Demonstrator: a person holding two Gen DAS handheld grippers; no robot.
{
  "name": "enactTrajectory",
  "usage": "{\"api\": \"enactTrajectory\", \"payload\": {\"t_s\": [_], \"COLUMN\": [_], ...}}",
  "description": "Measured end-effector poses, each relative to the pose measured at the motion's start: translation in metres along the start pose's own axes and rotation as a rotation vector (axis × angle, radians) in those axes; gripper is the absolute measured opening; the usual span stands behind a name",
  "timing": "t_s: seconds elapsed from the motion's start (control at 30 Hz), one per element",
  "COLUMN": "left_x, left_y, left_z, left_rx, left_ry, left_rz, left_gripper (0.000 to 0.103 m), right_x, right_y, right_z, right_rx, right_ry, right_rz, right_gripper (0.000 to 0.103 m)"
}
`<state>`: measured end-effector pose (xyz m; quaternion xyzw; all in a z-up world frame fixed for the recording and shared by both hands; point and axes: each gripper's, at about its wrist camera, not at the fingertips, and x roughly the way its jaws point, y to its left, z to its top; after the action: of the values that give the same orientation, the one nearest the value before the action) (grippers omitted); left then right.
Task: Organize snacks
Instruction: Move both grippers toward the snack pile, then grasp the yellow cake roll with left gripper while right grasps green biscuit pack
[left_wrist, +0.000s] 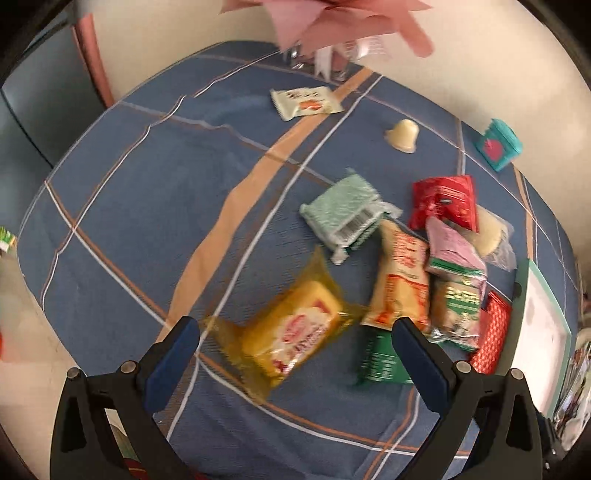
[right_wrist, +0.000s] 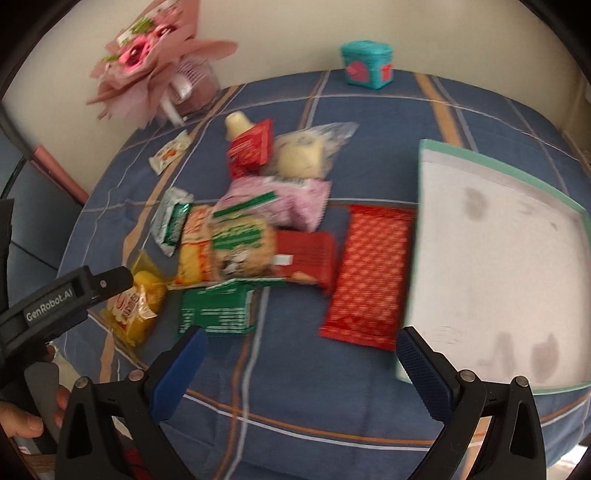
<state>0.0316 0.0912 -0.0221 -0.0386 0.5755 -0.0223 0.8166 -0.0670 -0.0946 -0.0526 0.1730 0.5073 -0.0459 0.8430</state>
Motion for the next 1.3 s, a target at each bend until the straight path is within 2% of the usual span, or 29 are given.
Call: {"api": "enactTrajectory", "payload": {"t_s": [0.17, 0.37, 0.63, 0.8, 0.93, 1.0, 1.07, 1.13, 1.17, 1.3], "left_x": [0.015, 0.027, 0.041, 0.051, 0.058, 0.064, 0.066, 0.068, 0.069, 0.072], "left_y": [0.015, 0.021, 0.020, 0.010, 0.000, -0.003, -0.003, -0.008, -0.009, -0.013], "left_z": [0.000, 0.002, 0.003, 0.005, 0.003, 0.004, 0.004, 0.004, 0.003, 0.001], "left_rx": [-0.036, -0.016, 0.013, 0.037, 0.039, 0.038, 0.040, 0.040, 0.039, 0.033], "left_ry": [0.064, 0.088, 0.124, 0.138, 0.153, 0.160, 0.167, 0.171, 0.170, 0.167], "left_rz": [-0.021, -0.022, -0.014, -0.014, -0.013, -0.009, -0.018, -0.032, -0.036, -0.051], "left_gripper": [0.103, 0.103, 0.103, 0.103, 0.096, 0.092, 0.087, 0.077, 0.076, 0.067], "right_x": [0.019, 0.037, 0.065, 0.078, 0.085, 0.086, 0.087, 0.086, 0.086, 0.081], "right_y": [0.025, 0.051, 0.071, 0.082, 0.088, 0.087, 0.087, 0.087, 0.087, 0.085], "right_z": [0.004, 0.004, 0.006, 0.007, 0.008, 0.011, 0.011, 0.011, 0.011, 0.008], "right_rx": [-0.036, -0.095, -0.122, -0.137, -0.146, -0.144, -0.141, -0.143, -0.143, -0.142], "right_ry": [0.022, 0.035, 0.074, 0.064, 0.059, 0.059, 0.053, 0.052, 0.053, 0.051], "right_rz": [0.026, 0.034, 0.014, -0.013, -0.024, -0.023, -0.020, -0.019, -0.017, -0.011], "right_gripper": [0.103, 0.103, 0.103, 0.103, 0.103, 0.099, 0.088, 0.078, 0.075, 0.070]}}
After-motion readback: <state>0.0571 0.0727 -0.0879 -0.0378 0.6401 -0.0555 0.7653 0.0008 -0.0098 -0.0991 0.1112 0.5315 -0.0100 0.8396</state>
